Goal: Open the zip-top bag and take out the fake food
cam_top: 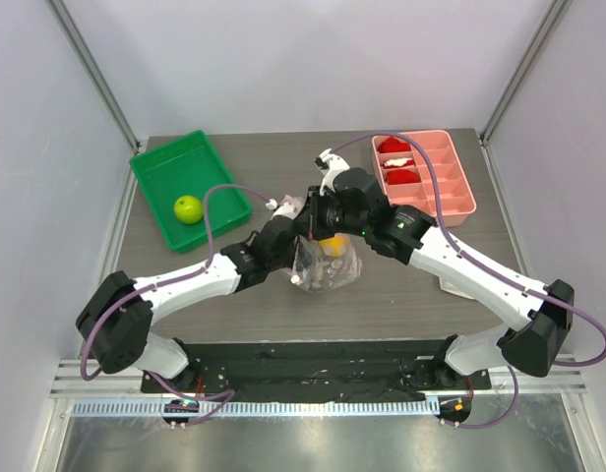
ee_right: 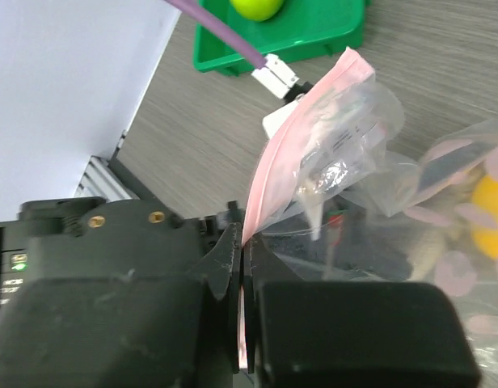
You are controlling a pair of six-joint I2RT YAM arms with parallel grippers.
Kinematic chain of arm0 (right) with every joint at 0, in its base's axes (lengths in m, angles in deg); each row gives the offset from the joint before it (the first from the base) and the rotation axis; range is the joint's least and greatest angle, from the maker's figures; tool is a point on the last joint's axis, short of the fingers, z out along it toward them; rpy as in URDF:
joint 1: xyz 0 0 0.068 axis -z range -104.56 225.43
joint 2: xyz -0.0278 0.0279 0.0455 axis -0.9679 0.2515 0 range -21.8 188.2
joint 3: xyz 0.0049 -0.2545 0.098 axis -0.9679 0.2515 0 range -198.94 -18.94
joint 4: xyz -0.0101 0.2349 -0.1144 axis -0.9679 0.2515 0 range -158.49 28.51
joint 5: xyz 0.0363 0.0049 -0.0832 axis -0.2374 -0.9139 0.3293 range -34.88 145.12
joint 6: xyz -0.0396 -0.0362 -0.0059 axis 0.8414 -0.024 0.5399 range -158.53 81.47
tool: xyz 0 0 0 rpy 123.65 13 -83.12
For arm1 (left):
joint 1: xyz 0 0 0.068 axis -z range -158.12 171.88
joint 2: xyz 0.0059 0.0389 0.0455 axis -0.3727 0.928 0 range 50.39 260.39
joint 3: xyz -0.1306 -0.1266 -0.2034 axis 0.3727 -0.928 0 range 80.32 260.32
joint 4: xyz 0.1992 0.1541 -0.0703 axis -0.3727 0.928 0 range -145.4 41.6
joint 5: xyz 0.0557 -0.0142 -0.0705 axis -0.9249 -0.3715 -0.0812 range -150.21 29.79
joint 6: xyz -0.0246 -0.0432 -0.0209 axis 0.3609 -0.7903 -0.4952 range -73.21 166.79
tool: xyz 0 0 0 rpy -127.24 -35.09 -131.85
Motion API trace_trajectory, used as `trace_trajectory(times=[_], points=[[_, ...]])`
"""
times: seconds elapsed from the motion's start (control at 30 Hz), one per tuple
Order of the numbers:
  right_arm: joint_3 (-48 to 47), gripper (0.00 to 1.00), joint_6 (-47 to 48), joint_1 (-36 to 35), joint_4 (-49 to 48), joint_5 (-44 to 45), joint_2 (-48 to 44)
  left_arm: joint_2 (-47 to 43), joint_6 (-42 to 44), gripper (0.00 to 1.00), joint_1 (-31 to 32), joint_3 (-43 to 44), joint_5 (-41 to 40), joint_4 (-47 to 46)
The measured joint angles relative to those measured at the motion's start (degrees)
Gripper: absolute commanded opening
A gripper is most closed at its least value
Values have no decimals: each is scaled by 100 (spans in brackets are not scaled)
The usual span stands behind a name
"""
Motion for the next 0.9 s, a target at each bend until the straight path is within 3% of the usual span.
trace_trajectory(times=[0.1,0.13,0.2,0.33,0.43,0.57,0.7,0.87,0.9], points=[[0,4,-81,-46,-57,-68,0,48,-286,18,-15,20,-149,114],[0,16,-101,-46,-55,-79,0,48,-337,18,-20,20,-184,116],[4,24,-160,-42,-55,-85,0,44,-433,20,-35,4,-269,83],[151,53,-212,52,-79,-138,-31,-48,-540,22,-81,-240,-437,-96],[437,63,-251,278,-151,-267,-153,-83,-595,24,-146,-439,-507,-92],[896,68,-201,774,-151,-365,-553,-68,-577,24,-197,-494,-520,-11],[1491,69,-105,1231,-120,-343,-1158,-48,-402,30,-201,-522,-522,42],[2175,55,24,1711,-87,-262,-1521,-46,-188,36,-205,-651,-544,28],[2262,39,61,1790,-105,-210,-1456,-44,-168,36,-205,-697,-533,-33]])
